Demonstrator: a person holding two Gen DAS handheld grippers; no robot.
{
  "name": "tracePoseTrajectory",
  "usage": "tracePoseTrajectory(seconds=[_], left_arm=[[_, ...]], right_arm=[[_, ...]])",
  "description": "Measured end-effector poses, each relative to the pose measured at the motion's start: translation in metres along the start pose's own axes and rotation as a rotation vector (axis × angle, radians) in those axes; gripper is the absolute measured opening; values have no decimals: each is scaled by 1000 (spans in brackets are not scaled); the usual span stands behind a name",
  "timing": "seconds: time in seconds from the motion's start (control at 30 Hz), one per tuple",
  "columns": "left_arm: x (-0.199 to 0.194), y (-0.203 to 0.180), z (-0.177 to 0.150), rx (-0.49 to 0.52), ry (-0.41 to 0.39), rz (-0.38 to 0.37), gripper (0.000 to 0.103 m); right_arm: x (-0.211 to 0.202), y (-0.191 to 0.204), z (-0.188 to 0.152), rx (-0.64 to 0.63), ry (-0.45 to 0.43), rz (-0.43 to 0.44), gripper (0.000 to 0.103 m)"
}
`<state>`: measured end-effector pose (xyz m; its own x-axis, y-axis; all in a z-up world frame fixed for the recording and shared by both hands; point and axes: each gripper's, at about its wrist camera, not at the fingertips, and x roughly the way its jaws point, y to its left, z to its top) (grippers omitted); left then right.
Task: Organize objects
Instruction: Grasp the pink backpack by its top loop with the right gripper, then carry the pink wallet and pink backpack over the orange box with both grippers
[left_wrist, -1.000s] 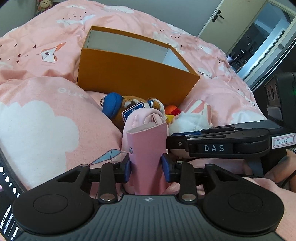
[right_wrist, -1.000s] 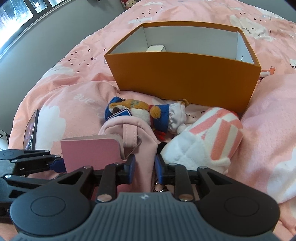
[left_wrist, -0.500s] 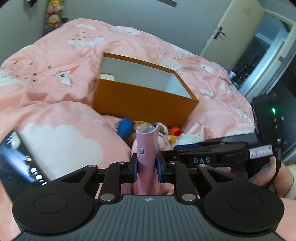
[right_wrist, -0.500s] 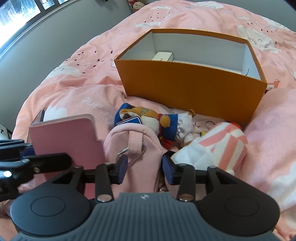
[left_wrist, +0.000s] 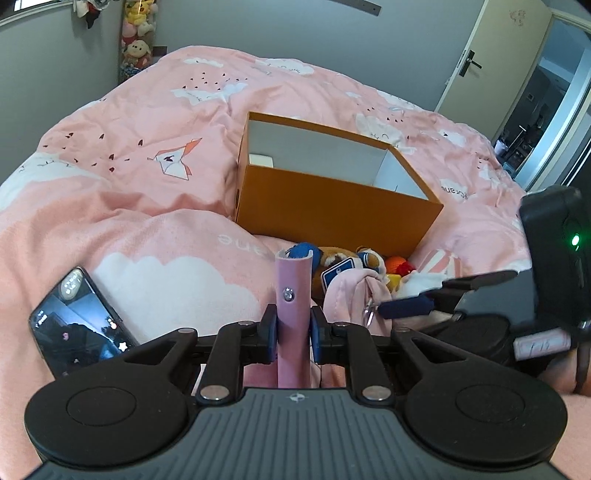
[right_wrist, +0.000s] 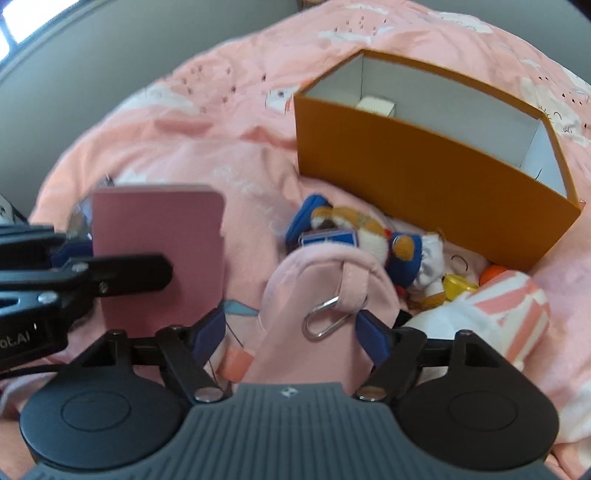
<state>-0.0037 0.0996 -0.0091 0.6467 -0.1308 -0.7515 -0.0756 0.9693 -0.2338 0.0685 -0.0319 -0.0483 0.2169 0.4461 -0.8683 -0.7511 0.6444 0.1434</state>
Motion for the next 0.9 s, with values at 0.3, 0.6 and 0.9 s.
tracePoseTrajectory(seconds=[0.3,0.6,0.9], left_arm=[[6,-4,-4,21,1,-11,19],[3,-21,0,93,-25,-8,19],[-16,-6,54,119,-53,-51,19]], right_arm=[[19,4,-4,-11,26,-77,62],[-32,-26,-7,59,-50,57,29],[-88,-48,37,25,-222,113,29]])
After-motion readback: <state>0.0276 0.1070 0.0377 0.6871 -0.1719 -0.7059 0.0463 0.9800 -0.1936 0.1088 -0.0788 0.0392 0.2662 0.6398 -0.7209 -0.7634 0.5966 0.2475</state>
